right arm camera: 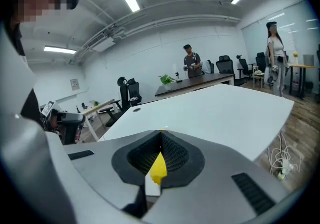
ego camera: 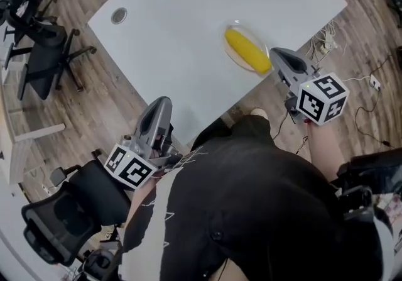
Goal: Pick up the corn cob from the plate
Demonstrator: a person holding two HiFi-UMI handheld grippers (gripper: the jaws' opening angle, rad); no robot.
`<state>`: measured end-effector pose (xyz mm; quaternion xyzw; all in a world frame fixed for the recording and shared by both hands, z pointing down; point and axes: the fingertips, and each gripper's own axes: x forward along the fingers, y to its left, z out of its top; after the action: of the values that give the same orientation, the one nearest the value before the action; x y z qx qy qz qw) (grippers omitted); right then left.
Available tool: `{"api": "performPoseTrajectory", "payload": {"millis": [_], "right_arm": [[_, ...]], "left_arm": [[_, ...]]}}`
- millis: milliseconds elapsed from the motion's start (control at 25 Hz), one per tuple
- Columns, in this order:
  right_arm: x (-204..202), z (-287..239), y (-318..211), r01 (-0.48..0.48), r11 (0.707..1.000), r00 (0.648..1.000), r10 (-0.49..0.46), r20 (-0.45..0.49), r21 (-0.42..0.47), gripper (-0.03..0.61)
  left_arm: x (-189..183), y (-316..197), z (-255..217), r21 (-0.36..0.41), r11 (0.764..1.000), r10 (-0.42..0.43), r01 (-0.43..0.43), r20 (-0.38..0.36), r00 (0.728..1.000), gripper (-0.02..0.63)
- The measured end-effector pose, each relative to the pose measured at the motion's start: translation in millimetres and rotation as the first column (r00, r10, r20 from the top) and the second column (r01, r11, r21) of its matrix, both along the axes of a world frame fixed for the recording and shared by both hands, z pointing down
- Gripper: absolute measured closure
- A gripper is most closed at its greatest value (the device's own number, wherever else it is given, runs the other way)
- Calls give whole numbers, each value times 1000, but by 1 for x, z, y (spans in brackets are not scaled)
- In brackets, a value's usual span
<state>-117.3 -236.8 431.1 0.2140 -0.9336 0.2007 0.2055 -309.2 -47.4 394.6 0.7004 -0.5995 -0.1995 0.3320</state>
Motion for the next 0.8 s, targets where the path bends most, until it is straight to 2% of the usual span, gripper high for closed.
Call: {"api": "performPoseTrajectory", "payload": {"millis": [80, 160, 320, 480, 560, 680, 800], "right_arm": [[-6, 3, 0, -63, 997, 996, 66, 55, -44, 563], [-18, 7, 1, -79, 993, 990, 89, 112, -85, 563], [-20, 13, 13, -126, 991, 990, 129, 51, -49, 563], [-34, 16, 9, -100, 995, 994, 100, 35, 3, 554], [-42, 19, 6, -82, 997, 996, 81, 22, 14, 460], [-47, 22, 3, -28, 996, 999, 31, -42, 79, 424], [-46, 26, 2, 61, 987, 991, -42, -126, 147, 349]], "left_arm": [[-12, 7, 9, -21, 999, 34, -34, -1, 999, 601], [-22, 11, 17, -32, 998, 50, -51, -28, 998, 600], [-31, 5, 24, -10, 993, 114, -117, -126, 985, 600], [-33, 1, 29, -35, 992, 119, -123, -113, 986, 600], [-37, -1, 26, -39, 991, 120, -124, -92, 988, 601], [-43, 1, 21, -55, 993, 103, -107, -61, 993, 601], [-42, 8, 13, -74, 994, 78, -81, -33, 996, 601]]}}
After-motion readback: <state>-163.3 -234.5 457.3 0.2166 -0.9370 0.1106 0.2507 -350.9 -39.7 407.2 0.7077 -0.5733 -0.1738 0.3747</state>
